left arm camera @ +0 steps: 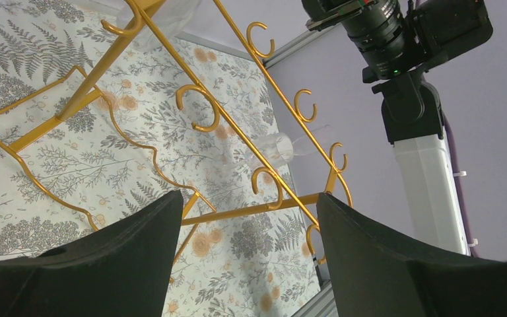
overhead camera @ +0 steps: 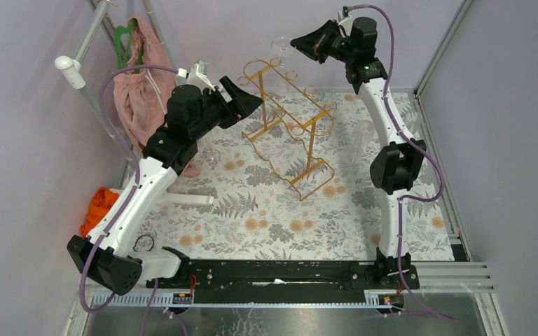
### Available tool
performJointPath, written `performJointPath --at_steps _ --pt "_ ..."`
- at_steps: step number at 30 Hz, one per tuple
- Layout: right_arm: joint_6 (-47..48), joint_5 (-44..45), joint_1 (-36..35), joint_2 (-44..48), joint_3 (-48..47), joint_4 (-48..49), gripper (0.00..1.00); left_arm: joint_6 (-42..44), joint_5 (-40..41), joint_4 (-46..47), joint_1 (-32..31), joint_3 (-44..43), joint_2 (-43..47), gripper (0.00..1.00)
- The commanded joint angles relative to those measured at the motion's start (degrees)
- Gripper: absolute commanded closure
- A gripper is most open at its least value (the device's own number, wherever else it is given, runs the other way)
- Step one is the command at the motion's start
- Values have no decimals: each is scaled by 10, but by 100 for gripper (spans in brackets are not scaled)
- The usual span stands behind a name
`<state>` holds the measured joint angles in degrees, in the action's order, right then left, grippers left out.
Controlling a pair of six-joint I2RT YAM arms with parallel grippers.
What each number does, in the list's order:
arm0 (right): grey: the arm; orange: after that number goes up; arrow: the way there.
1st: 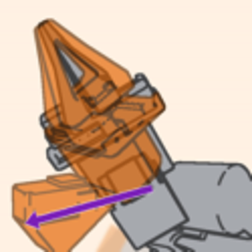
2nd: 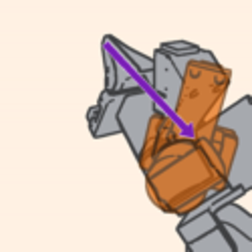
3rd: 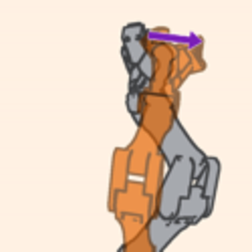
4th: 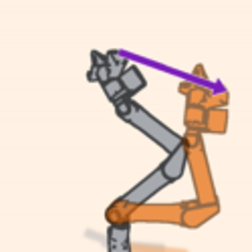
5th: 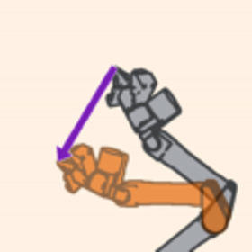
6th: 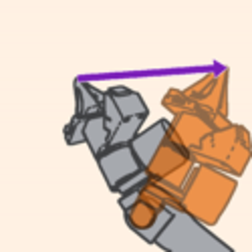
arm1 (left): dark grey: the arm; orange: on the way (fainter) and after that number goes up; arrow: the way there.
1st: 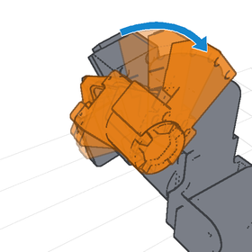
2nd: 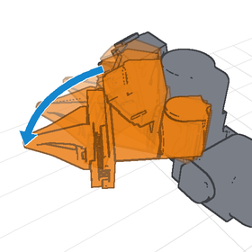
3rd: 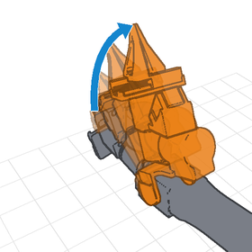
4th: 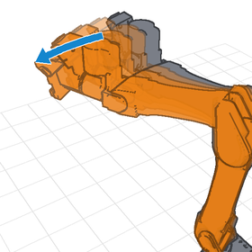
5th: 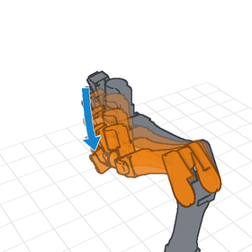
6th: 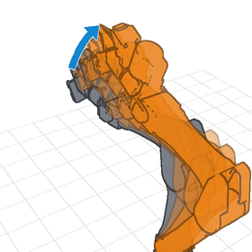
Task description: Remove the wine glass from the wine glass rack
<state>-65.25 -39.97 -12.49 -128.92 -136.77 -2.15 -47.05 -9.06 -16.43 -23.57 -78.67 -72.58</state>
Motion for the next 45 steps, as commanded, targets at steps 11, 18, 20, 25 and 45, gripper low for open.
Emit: performJointPath --at_steps 11,18,20,25,45 --pt "-5 -5 29 84 31 59 100 -3 -7 35 6 11 1 18" --pt "2 -8 51 135 90 76 100 -10 -12 41 6 17 0 18" --pt "2 -10 56 149 107 83 100 -11 -12 41 6 19 2 18" --pt "2 -16 70 186 153 99 100 -10 -11 40 5 22 8 18" --pt "54 -7 82 398 287 87 100 -11 -7 18 6 36 55 18"
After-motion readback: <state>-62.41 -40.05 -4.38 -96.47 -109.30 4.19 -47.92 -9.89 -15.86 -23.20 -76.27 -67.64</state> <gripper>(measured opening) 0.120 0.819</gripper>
